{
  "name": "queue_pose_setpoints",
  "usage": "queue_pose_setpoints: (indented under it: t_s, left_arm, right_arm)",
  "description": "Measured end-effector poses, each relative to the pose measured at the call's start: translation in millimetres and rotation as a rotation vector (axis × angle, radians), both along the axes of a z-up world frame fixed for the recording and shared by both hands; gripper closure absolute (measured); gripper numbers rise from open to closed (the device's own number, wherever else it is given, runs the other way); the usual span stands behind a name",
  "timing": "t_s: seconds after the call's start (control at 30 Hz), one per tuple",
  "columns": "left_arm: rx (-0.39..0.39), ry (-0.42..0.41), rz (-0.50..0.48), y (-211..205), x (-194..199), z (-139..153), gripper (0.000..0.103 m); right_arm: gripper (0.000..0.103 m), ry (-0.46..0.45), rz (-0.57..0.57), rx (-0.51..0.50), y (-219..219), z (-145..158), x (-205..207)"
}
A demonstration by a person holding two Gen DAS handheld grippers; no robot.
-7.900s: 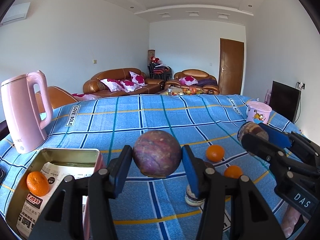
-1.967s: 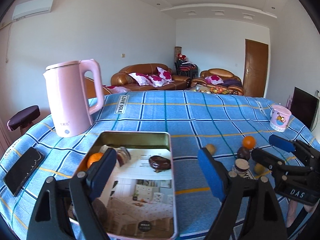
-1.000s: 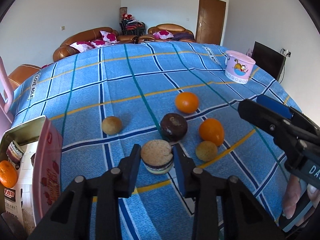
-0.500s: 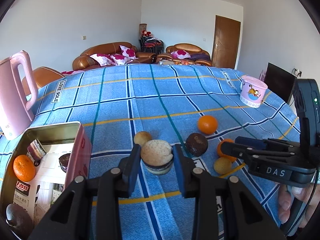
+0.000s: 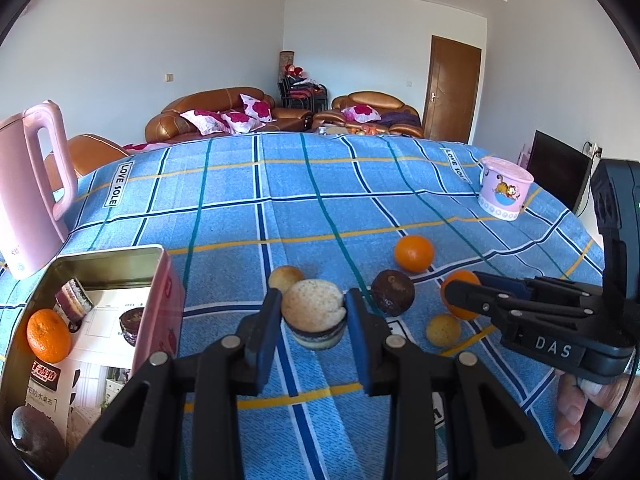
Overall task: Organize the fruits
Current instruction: 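Grasp the cut fruit half with the left tool while the right tool grasps an orange, then lift the cut half with the left tool while the right tool lifts the orange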
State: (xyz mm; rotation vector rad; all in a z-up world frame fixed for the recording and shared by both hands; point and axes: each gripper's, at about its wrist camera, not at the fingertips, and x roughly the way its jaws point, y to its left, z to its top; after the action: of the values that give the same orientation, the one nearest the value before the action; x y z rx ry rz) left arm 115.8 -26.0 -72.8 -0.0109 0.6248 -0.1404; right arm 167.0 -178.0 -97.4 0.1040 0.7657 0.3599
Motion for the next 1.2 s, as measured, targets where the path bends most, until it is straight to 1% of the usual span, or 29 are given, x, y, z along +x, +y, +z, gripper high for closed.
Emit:
queue_pose_setpoints:
  t_s: [0.37, 0.7, 1.2]
  left_arm:
    - [-0.005, -0.031, 0.005, 1, -4, 3, 0.069]
    - [-0.007, -0.060, 0.005, 2, -9, 6, 0.069]
    - [-0.002, -0.099, -0.002, 1, -15, 9, 0.069]
  right_arm:
    - [0.070, -0.096, 0.000, -0.031, 4, 12, -13]
    - [0.070, -0.177, 0.017, -0.038, 6, 19, -26]
    - [0.070, -0.267, 0.029, -0.050, 9, 28, -42]
